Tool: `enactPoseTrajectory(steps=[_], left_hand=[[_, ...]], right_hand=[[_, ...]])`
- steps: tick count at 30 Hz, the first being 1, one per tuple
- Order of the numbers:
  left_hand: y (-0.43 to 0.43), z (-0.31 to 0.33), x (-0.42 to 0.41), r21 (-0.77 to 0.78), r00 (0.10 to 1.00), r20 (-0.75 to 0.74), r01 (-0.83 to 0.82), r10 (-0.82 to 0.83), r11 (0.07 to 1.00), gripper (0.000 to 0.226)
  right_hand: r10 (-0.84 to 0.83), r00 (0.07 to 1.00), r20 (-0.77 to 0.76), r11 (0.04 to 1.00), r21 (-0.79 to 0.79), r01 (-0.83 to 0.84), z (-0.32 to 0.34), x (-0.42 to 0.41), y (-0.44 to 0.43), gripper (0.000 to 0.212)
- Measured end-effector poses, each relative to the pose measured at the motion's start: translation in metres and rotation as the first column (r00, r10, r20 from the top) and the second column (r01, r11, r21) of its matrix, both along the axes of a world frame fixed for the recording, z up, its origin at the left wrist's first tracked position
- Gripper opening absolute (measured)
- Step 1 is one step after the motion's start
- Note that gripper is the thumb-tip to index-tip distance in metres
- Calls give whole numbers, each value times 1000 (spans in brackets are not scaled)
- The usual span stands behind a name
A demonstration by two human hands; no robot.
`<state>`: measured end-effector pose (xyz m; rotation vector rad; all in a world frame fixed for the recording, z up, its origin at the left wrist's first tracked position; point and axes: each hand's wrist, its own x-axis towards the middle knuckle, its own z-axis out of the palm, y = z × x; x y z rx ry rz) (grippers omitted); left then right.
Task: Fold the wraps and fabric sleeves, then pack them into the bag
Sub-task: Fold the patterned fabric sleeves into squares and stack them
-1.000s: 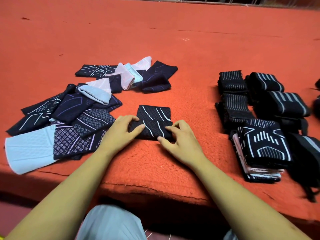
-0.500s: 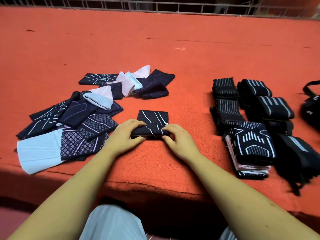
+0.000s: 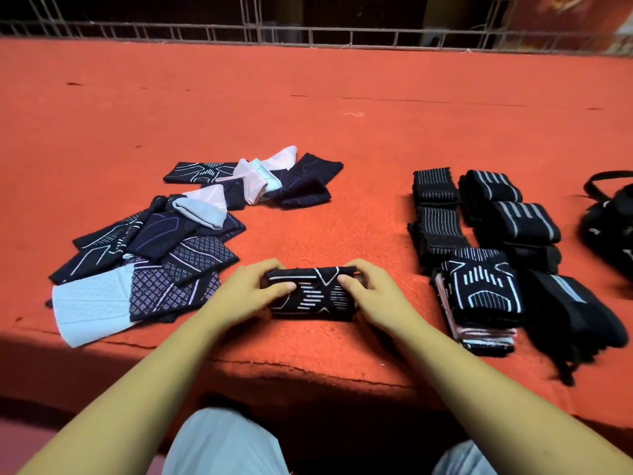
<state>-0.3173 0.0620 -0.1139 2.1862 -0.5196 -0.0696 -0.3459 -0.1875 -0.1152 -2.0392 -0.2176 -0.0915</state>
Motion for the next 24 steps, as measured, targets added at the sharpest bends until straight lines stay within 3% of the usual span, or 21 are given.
enactPoseTrajectory(steps=[3,10,14,19,24], left_hand=[[-7,-5,-7,-20,990,-107,-89,87,996,18],[-19,-8,-3,178,942,-37,-323,334,930,18],[-27,-7,0,264,914,-37,-381,404,886,25],[-31,-4,6,366,894,-43,-400,445,840,34],[-36,0,5,474,896,-50,-367,441,800,42]], right_hand=[[-78,988,-134,995,52,86,-9,-3,0,6],[-214,965,-150,977,-11,215,-12,-3,14,19],[-305,950,-61,940,-180,290,-15,-4,17,15],[-332,941,-64,910,-284,302,-19,-3,21,23],[-296,951,-90,919,-300,257,-15,-2,16,22]])
